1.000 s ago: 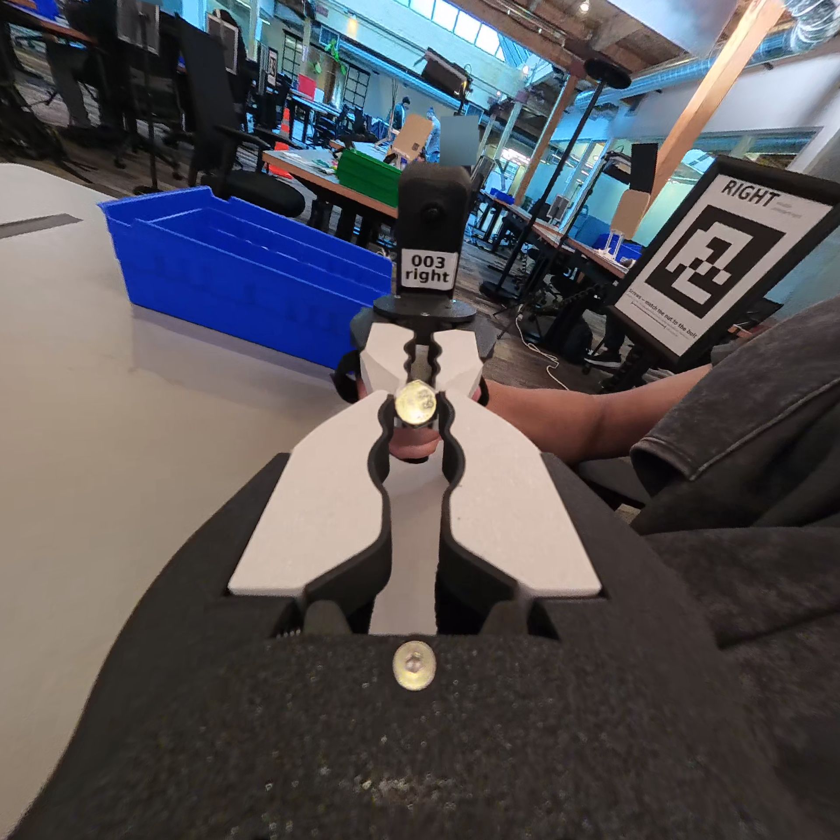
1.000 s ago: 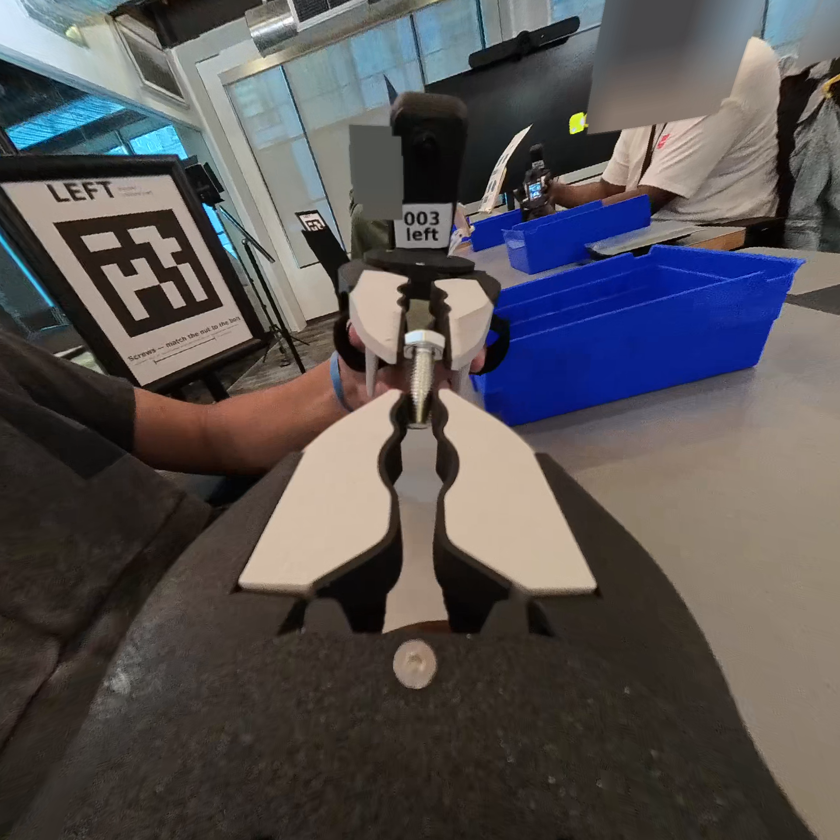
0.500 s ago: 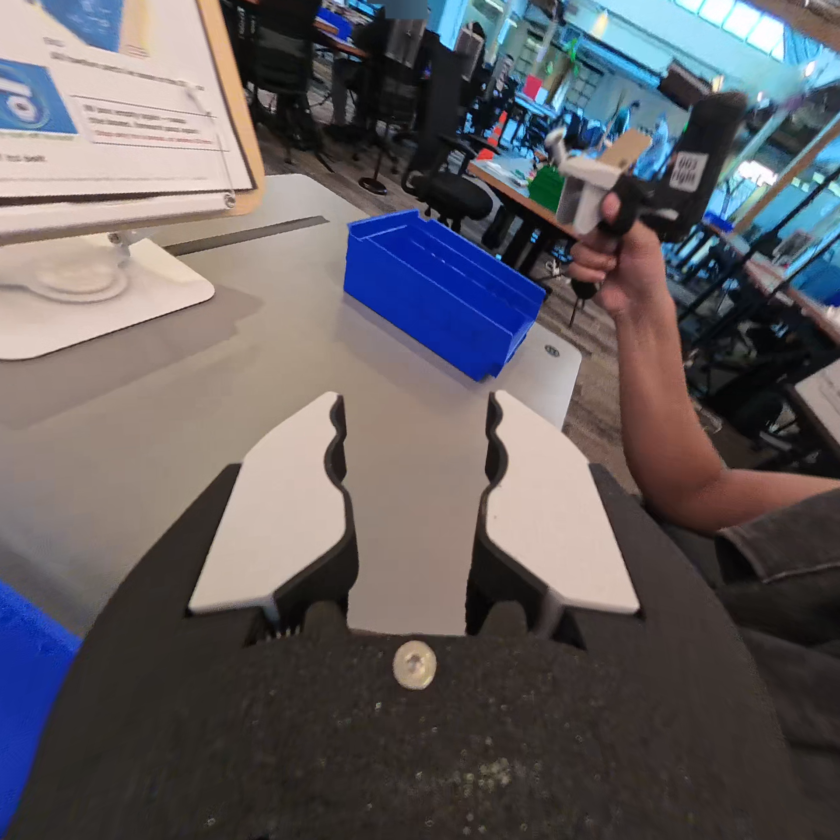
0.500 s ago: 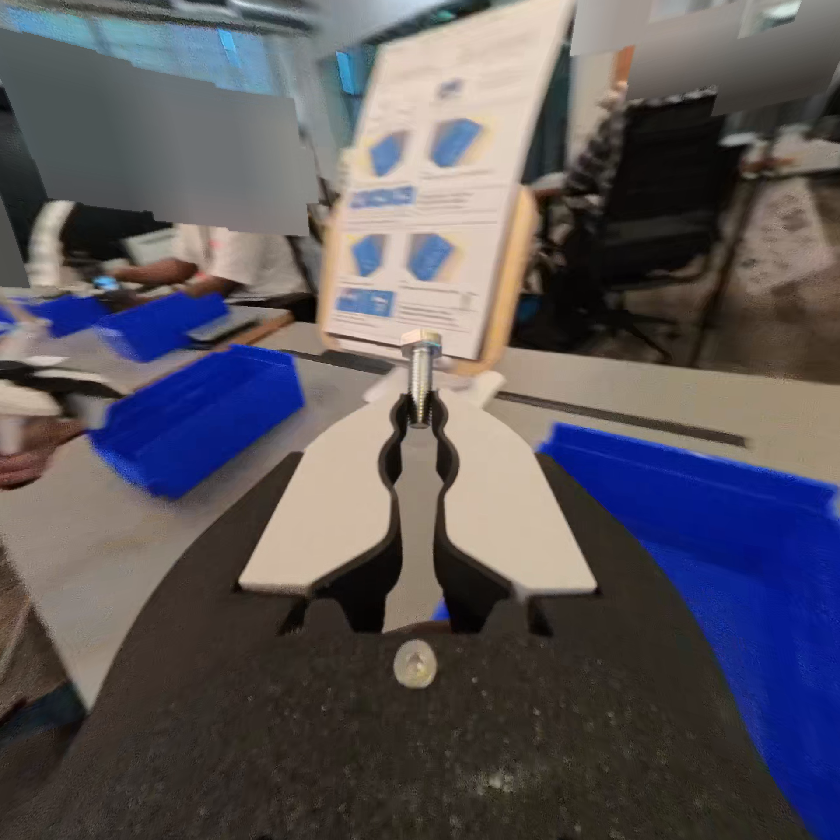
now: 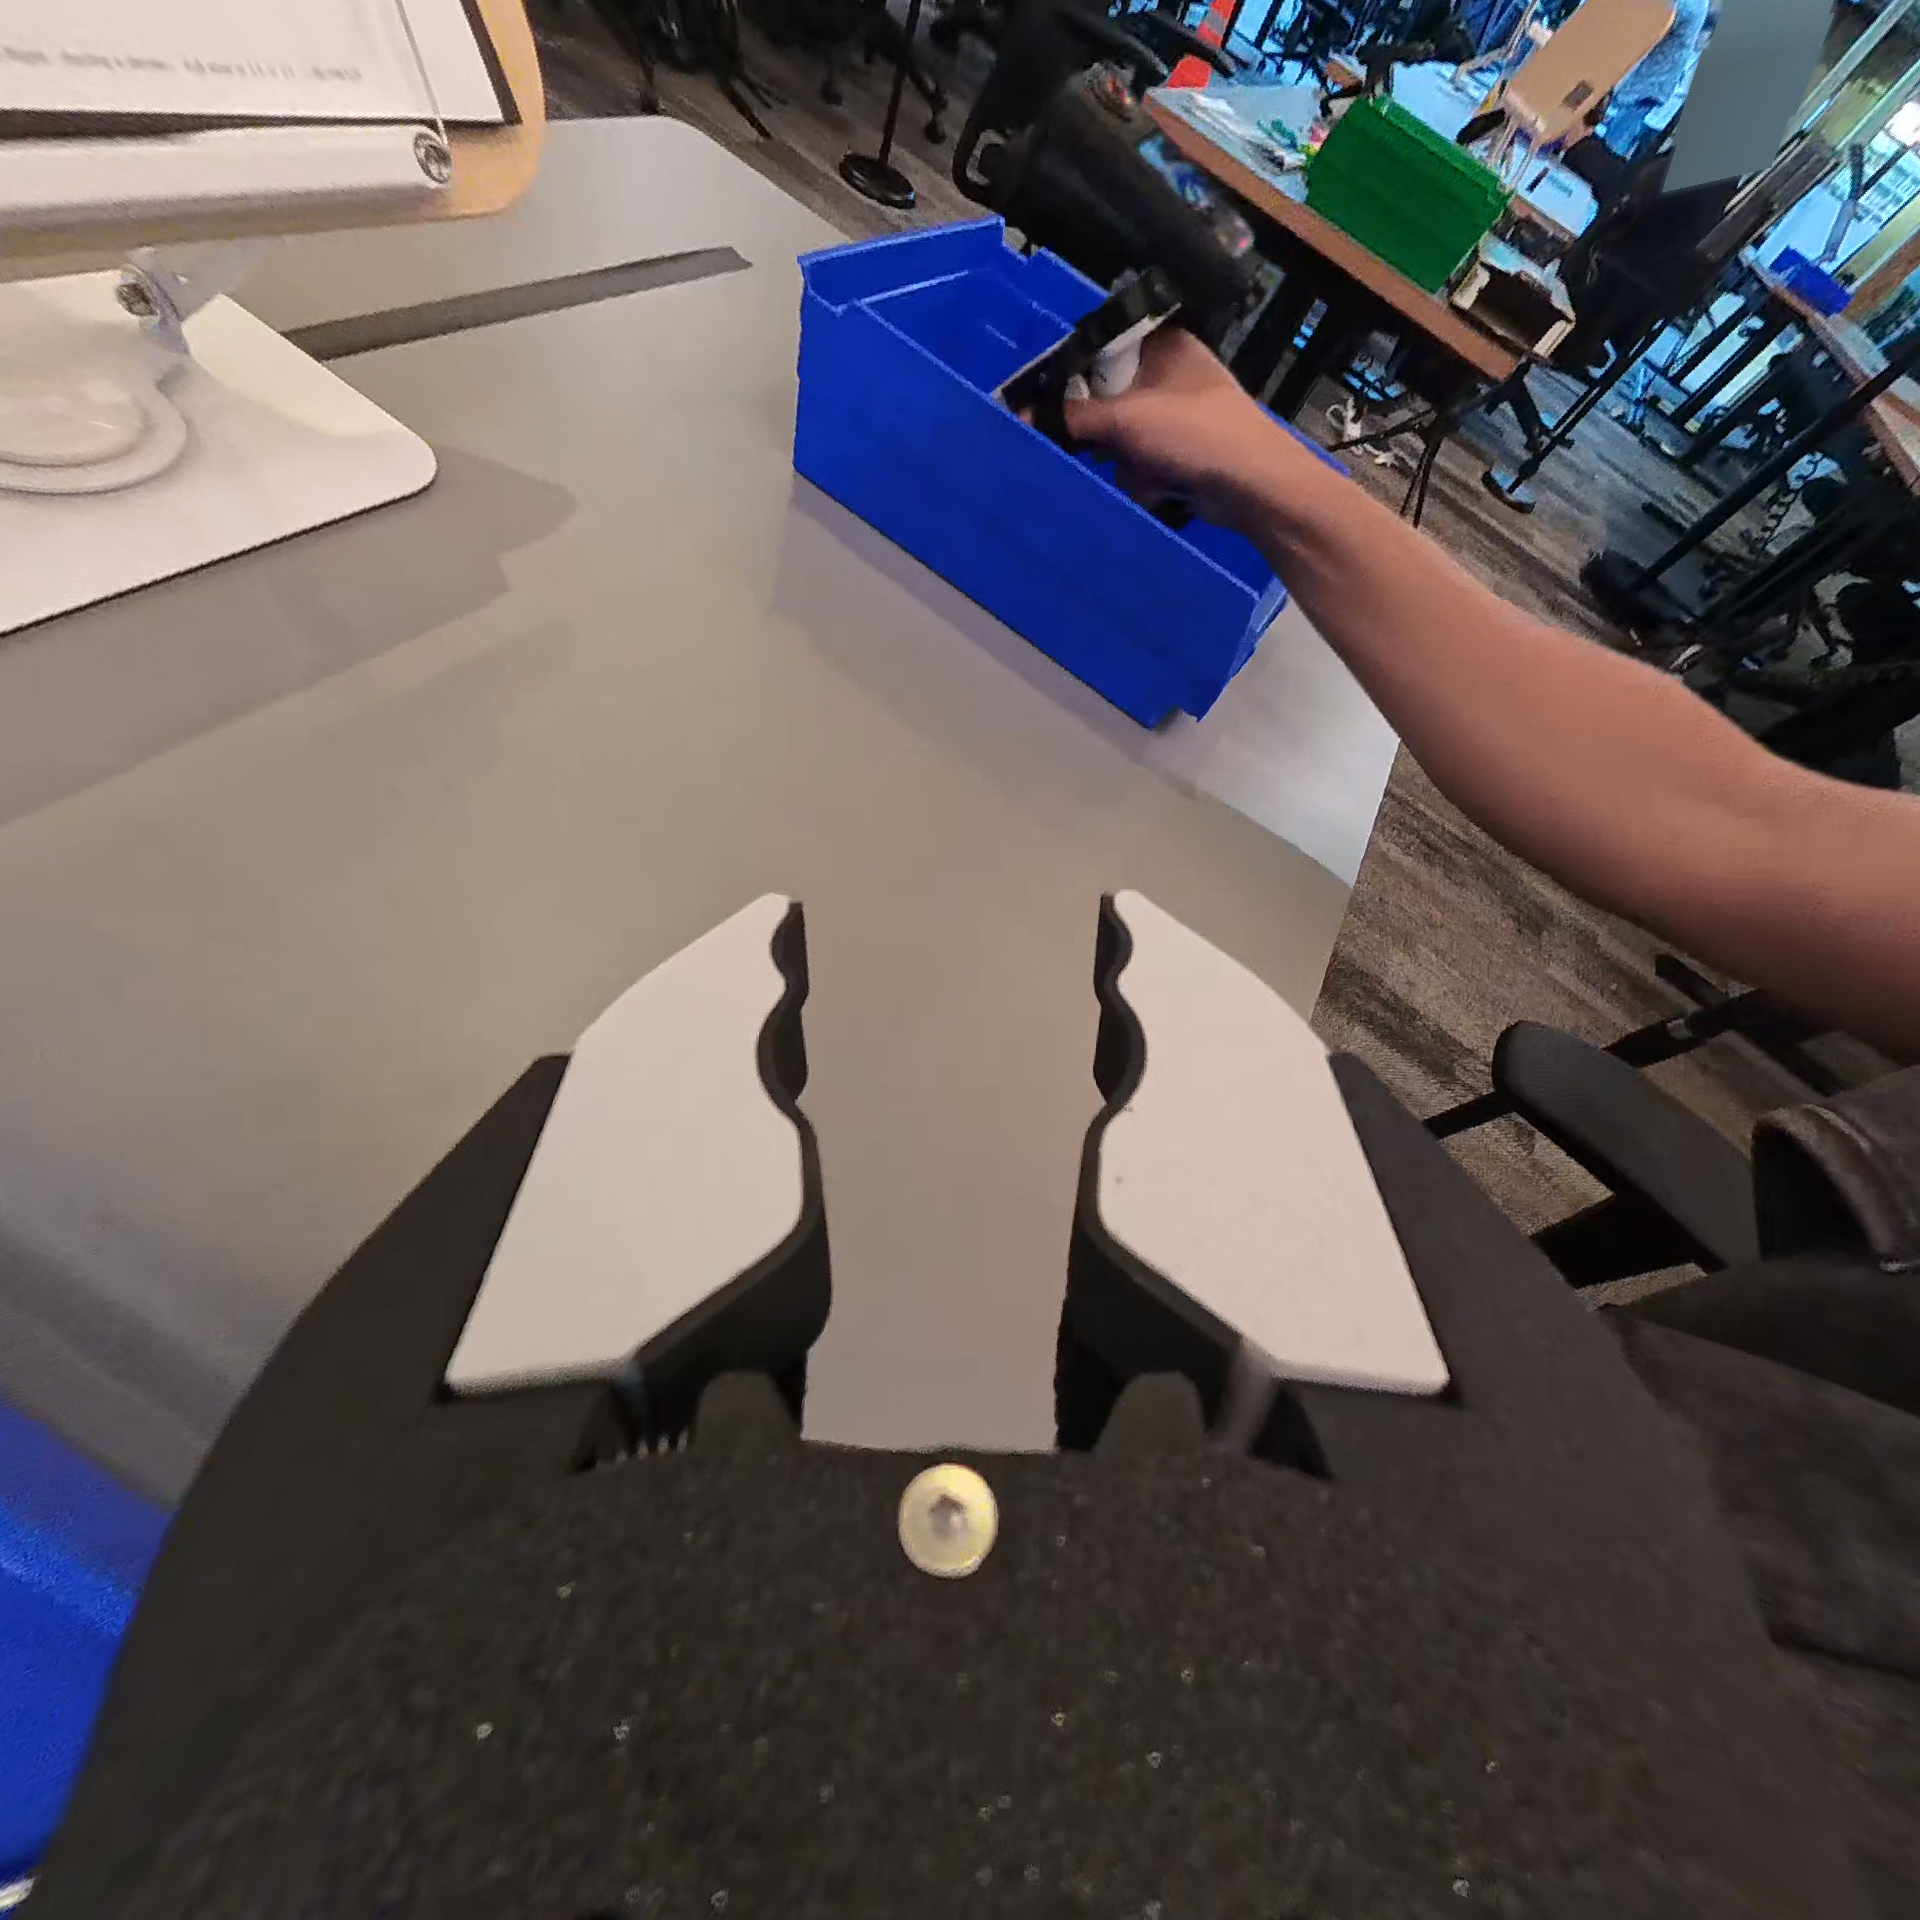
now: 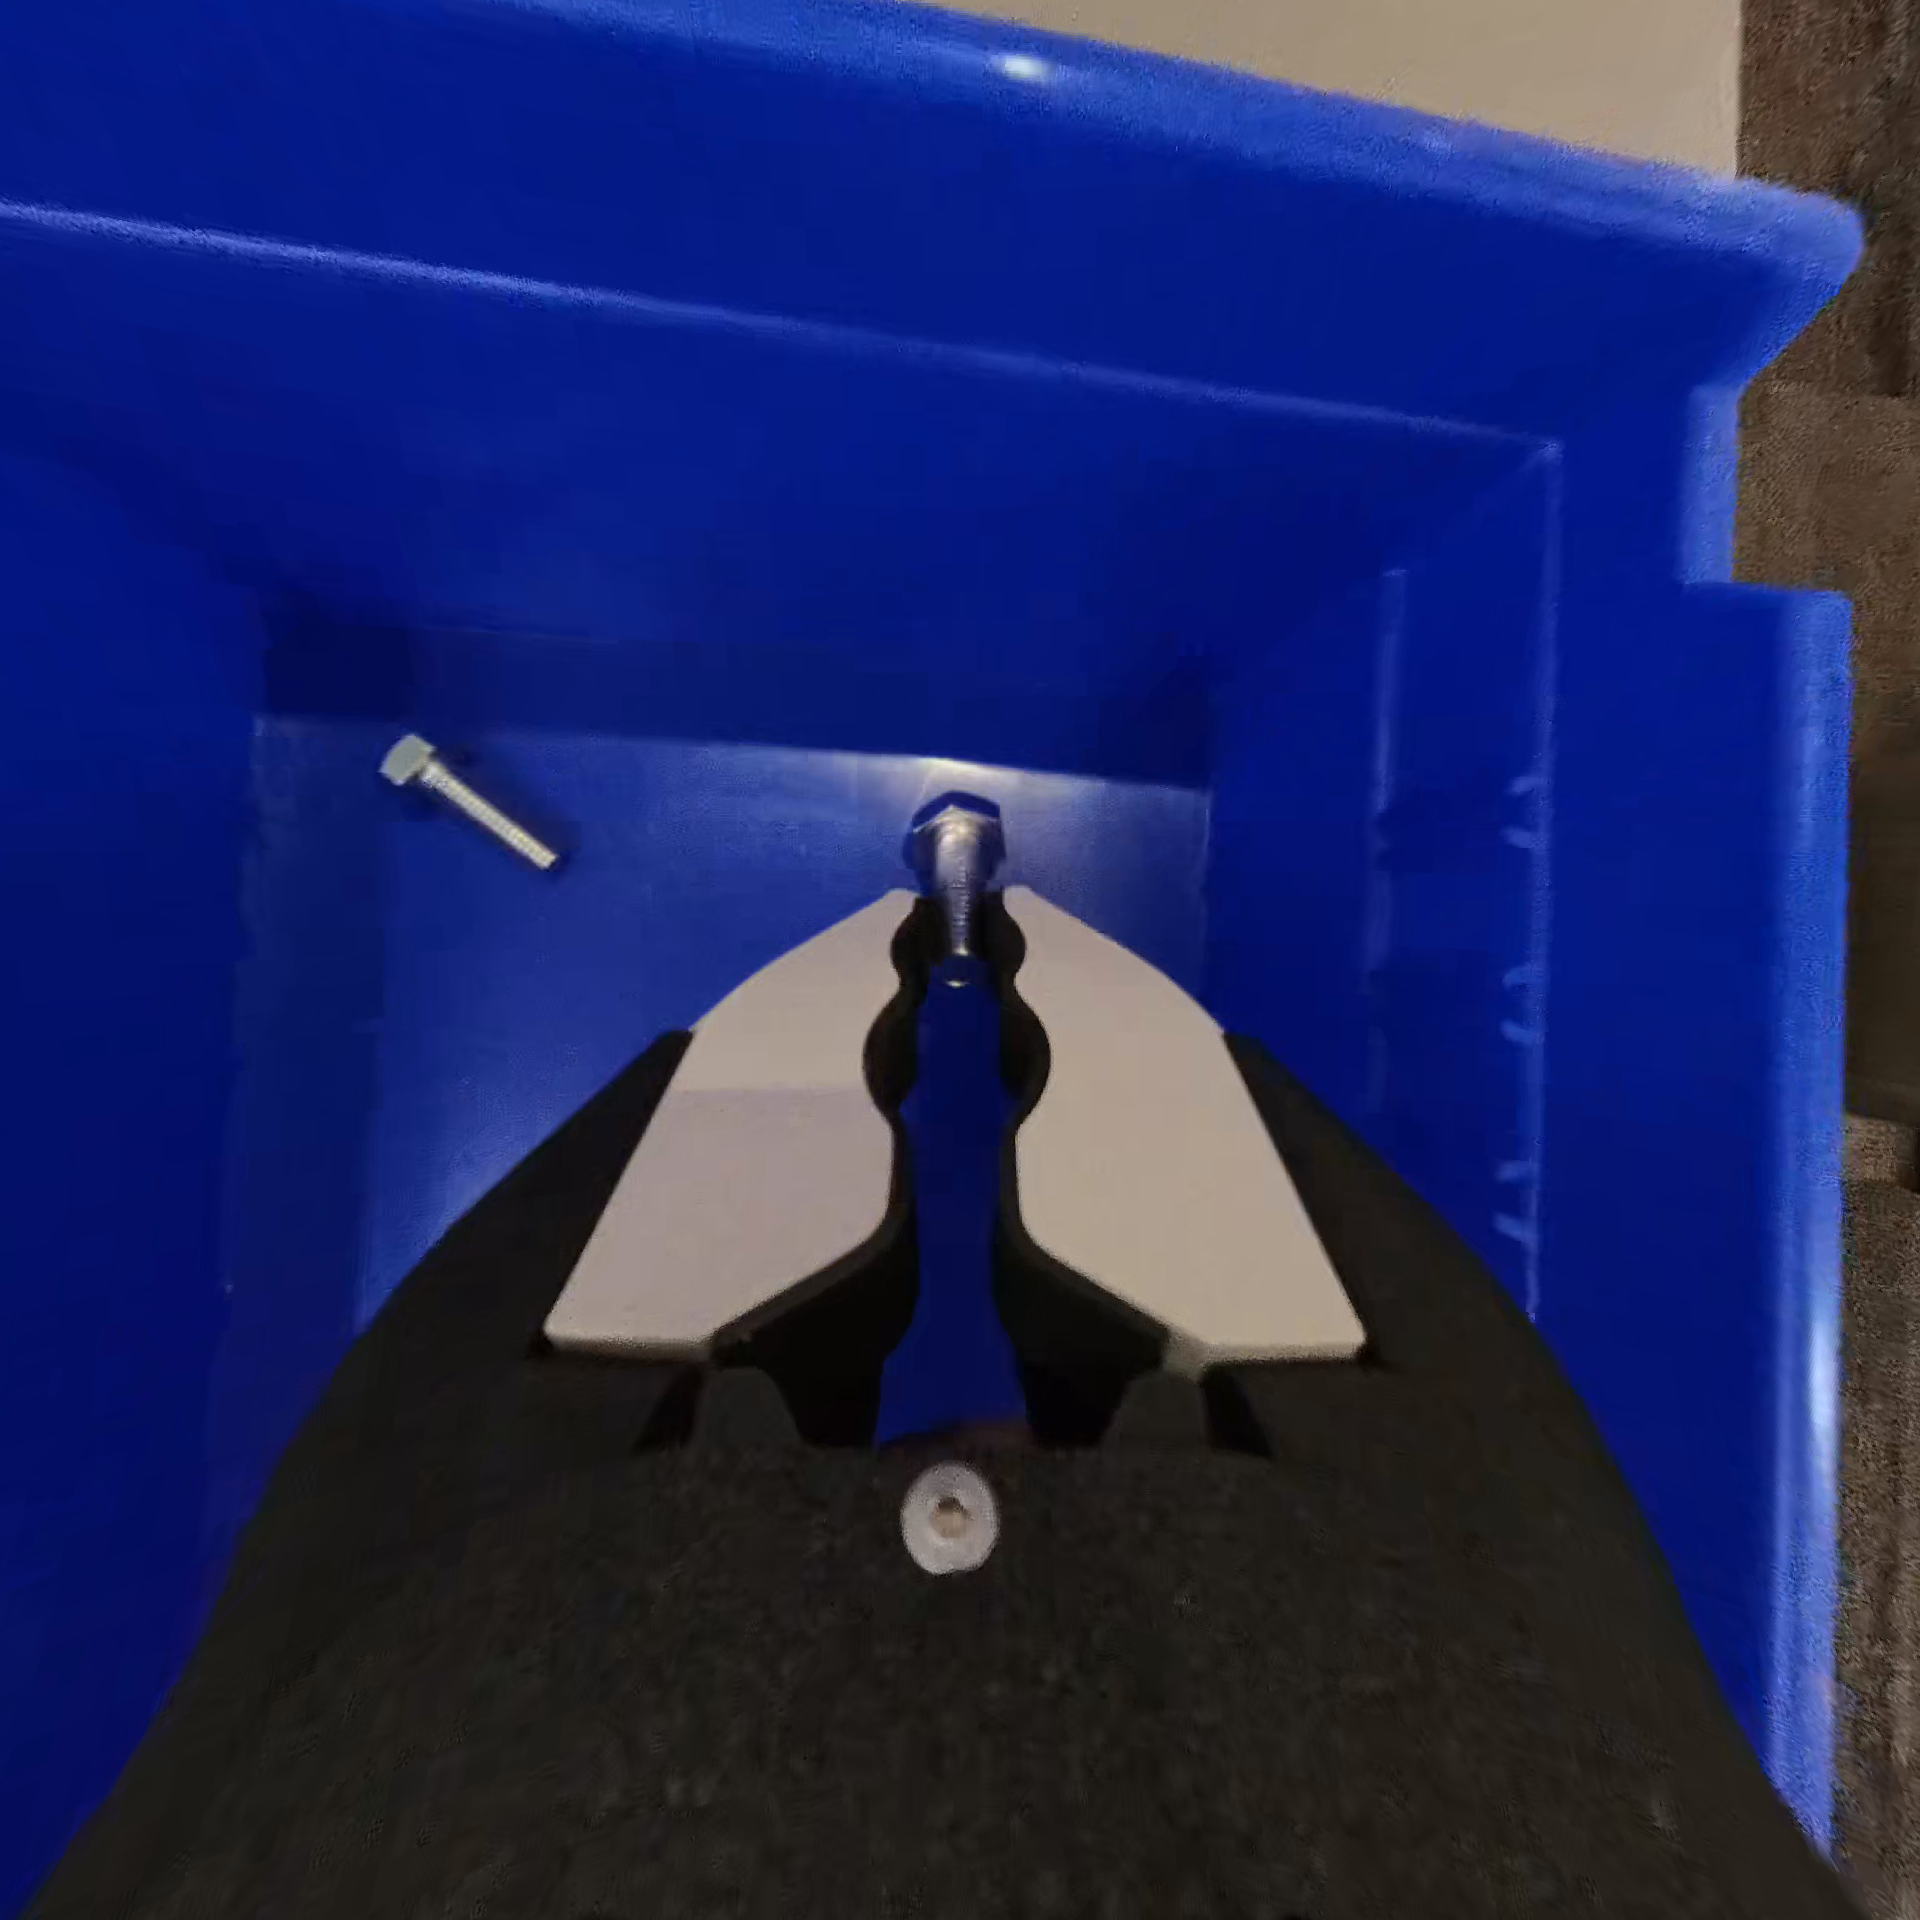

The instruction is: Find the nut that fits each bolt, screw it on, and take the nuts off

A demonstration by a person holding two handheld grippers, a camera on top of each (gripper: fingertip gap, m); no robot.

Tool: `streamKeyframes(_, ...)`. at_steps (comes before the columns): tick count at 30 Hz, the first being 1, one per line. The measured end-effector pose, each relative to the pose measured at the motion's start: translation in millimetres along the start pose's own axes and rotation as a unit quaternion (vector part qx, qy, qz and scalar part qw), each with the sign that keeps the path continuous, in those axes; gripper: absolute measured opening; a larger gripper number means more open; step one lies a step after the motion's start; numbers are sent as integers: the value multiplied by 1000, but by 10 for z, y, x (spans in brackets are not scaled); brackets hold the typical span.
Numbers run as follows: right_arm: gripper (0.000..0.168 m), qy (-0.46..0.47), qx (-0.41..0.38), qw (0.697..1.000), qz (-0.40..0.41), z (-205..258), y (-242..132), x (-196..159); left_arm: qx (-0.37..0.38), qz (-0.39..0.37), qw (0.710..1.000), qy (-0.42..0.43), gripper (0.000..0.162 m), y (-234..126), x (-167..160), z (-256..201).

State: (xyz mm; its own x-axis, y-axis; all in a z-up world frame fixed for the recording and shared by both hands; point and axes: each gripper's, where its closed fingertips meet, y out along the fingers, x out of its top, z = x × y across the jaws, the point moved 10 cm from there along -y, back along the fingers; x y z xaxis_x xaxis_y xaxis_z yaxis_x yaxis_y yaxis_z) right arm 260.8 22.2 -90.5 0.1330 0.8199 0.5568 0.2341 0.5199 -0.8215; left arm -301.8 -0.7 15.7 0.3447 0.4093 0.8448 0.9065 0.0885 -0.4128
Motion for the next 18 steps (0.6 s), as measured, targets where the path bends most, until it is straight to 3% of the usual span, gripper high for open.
streamKeyframes(4, 11, 18, 4, 1000, -3, -65, 47, 32, 21, 11, 1000, 7, 51, 4, -34, 21)
streamKeyframes(6, 38, 22, 5, 1000, 4, -91, -7, 33, 30, 15, 999, 2, 49, -10, -41, 43)
streamKeyframes(8, 37, 37, 19, 998, -39, -104, -271, 28, 47, 8, 999, -7, 46, -68, -20, 74)
streamKeyframes(11, 37, 52, 30, 983, -171, -1, -1020, -25, 79, -13, 997, -10, 43, -255, 45, 128)
streamKeyframes(14, 34, 36, 132, 940, -314, 488, -1759, -205, 121, -32, 992, -3, 44, -516, 108, 189)
streamKeyframes(18, 25, -12, 398, 823, -405, 1487, -2117, -502, 131, -63, 989, -16, 45, -799, 167, 245)
